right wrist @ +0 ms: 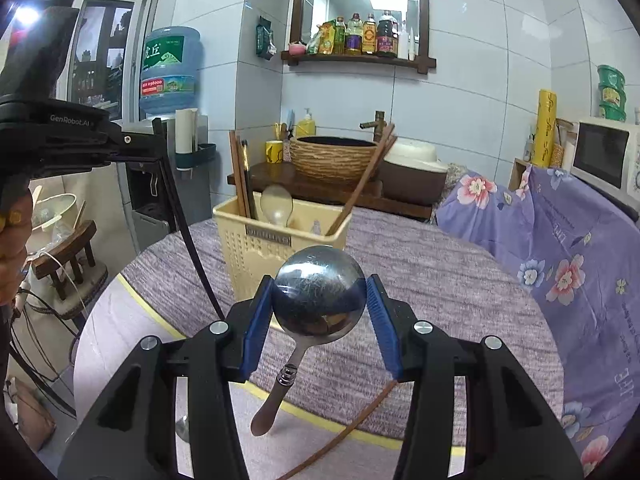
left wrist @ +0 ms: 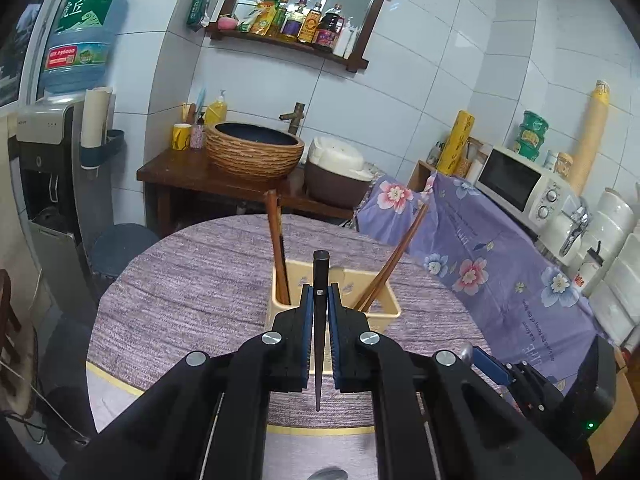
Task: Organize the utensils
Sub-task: 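Lift the black chopstick and spoon and lower both into the holder, then open both tools and pull them back from the holder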
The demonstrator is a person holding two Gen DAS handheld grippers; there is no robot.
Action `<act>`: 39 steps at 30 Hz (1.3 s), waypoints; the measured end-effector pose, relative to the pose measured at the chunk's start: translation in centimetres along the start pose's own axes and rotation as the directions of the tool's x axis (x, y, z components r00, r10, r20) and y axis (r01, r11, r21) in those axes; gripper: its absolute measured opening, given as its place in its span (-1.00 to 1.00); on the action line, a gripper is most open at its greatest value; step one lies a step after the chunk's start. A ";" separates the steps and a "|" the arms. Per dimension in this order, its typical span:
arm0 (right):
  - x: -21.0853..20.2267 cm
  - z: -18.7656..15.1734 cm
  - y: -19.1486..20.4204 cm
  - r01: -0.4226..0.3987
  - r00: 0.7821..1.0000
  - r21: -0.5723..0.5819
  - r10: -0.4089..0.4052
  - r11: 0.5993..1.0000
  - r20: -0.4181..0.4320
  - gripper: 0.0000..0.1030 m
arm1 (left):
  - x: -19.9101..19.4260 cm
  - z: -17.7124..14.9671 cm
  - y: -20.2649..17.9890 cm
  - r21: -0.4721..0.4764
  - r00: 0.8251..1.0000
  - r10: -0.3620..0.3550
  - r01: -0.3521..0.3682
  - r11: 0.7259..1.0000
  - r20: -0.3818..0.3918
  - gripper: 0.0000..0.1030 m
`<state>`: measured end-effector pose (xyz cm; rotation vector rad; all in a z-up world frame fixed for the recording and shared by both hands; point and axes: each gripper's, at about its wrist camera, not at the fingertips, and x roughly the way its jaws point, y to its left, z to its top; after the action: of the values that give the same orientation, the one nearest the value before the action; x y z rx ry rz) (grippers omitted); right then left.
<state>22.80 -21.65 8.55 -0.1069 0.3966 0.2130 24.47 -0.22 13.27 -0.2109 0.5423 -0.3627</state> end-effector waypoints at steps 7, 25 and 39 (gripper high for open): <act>-0.6 8.7 0.0 0.040 0.989 -0.057 -0.032 0.998 0.141 -0.08 | -3.7 6.1 -1.0 0.015 0.993 -0.050 0.048 0.999 0.109 -0.84; 9.7 9.4 -0.3 0.149 0.983 -0.032 -0.145 0.988 0.109 -0.08 | 3.6 8.4 0.1 -0.008 0.982 0.086 -0.086 0.996 0.166 -0.84; 12.3 4.3 1.6 0.141 0.989 -0.079 -0.138 0.987 0.048 -0.08 | 8.7 2.8 1.8 -0.018 0.996 0.089 -0.089 0.996 0.003 -0.84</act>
<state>35.08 -17.24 7.53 -0.2100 0.3362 0.0929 33.46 -1.69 11.07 -0.2037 0.5495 -0.2708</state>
